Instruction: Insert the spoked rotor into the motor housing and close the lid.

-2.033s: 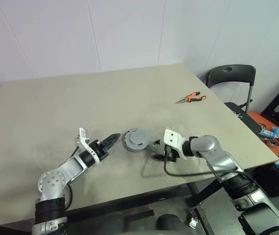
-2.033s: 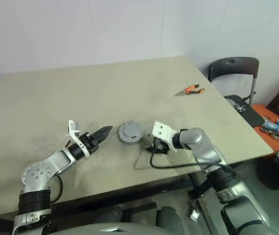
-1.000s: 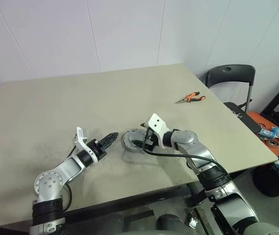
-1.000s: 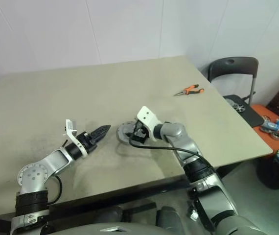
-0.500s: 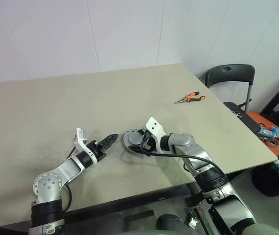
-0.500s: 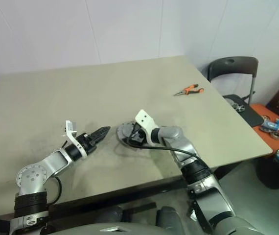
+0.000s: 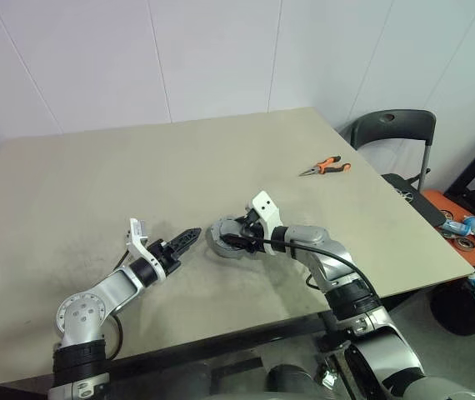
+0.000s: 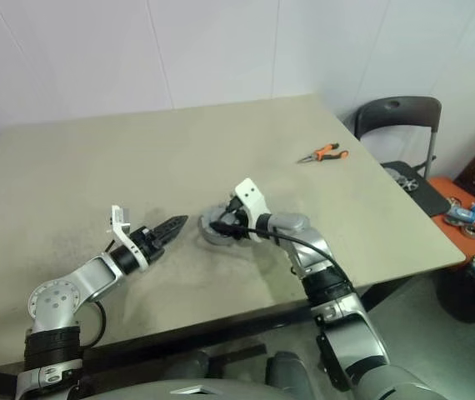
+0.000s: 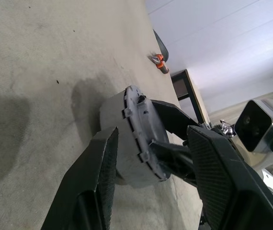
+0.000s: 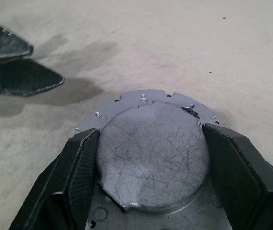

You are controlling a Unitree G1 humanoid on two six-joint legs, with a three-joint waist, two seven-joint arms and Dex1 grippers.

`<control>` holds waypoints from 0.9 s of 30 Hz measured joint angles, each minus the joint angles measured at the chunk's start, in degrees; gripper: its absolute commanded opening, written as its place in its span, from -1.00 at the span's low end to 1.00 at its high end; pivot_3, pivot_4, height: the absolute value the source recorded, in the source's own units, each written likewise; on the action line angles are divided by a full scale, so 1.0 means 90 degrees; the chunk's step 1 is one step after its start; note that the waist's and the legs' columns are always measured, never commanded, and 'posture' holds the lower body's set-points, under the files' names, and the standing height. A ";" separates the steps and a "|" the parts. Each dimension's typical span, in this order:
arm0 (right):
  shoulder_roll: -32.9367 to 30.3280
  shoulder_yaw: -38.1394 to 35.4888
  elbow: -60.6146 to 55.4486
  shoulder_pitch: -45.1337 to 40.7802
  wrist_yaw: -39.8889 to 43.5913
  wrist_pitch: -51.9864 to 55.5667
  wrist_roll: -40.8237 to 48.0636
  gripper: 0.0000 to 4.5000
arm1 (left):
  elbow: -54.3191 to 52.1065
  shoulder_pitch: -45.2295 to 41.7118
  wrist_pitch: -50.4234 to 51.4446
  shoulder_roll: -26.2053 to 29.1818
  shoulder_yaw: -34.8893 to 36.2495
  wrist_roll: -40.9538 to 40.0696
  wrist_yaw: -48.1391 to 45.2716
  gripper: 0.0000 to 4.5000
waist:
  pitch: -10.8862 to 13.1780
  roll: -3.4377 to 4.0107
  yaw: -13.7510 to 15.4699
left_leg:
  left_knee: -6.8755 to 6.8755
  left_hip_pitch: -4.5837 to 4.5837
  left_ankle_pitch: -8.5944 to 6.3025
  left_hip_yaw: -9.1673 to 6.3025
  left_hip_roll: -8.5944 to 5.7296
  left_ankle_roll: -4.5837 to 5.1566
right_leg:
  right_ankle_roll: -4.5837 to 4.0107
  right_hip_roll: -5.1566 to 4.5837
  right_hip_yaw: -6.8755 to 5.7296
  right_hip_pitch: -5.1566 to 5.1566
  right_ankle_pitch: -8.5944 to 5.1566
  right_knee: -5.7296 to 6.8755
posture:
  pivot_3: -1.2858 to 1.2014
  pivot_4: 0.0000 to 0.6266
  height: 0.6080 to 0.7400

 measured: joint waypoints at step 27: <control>-0.0463 0.0753 0.0170 0.0054 0.0288 -0.1359 -0.0545 0.35 | -0.0006 -0.0090 -0.0001 -0.0020 0.0000 -0.0001 0.0038 0.08 | -0.0002 -0.0002 0.0030 | -0.0049 -0.0001 0.0002 0.0007 -0.0006 -0.0003 | -0.0002 -0.0006 0.0004 -0.0024 -0.0001 -0.0016 | 0.03 -1.00 1.00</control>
